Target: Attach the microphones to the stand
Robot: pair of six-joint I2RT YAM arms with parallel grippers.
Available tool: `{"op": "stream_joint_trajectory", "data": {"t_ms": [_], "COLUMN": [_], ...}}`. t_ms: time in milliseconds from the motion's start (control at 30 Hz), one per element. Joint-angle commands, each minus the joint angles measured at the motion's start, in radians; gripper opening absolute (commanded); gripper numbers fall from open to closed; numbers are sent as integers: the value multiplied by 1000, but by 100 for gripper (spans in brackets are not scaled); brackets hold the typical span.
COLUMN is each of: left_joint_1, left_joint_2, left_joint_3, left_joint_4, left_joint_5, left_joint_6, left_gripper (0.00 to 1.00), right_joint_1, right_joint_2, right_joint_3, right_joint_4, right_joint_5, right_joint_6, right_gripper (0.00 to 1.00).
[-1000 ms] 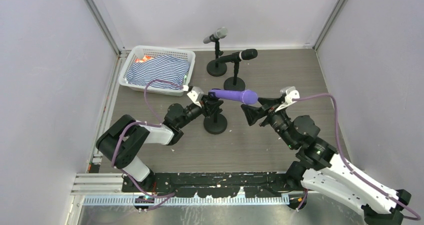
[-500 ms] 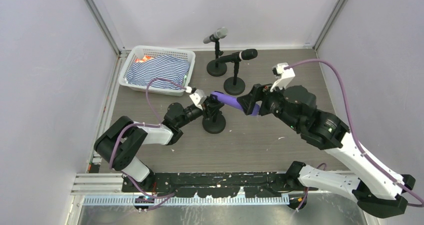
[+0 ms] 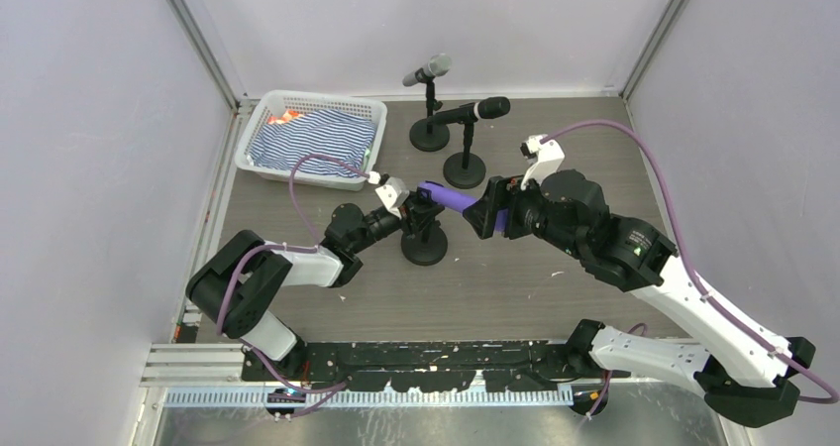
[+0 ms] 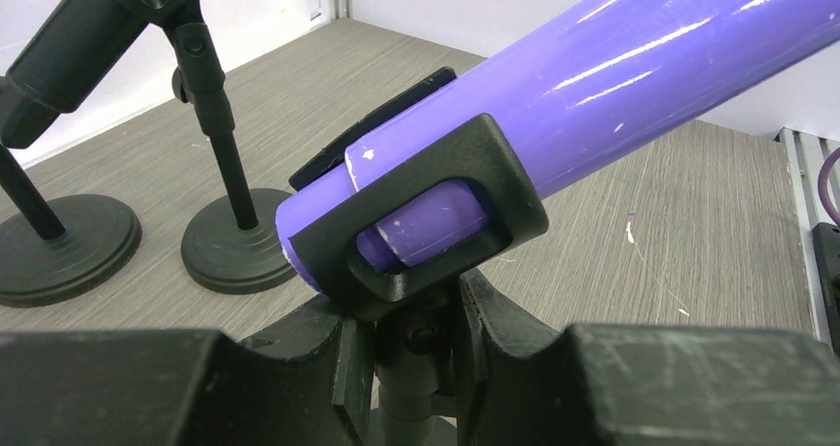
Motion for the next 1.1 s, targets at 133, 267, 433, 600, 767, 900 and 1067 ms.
{"op": "stream_joint_trajectory", "data": {"t_ms": [133,267,433,600,767,900,1067], "left_joint_1": [-5,-9,-13,-23,-32,-42,-67], "left_joint_2": [-16,-19,-10,-1,-3,-3,-12], "left_joint_3": [4,6,16,30,40,42,53], "left_joint_4": [80,59,48,38,21,8,-52], "left_joint_5": [22,29,33,37,39,41,36], "left_joint_6": [1,6,8,15,27,45,92], "left_gripper": [0,0,0,0,0,0,0], "right_joint_1": [-4,-4,-6,-5,-5,-5,-6], "right_joint_2": [17,22,36,46,52,55,64], "right_joint_3": [-1,-10,-18,-7,-10,-13,-15], "right_joint_4": [15,17,14,11,5,4,4], "right_joint_5": [-2,-12,-19,-25,-28,-25,-2], "right_joint_6": [6,5,1,-5,-14,-25,-35], "right_gripper": [79,77,75,68,61,51,25]}}
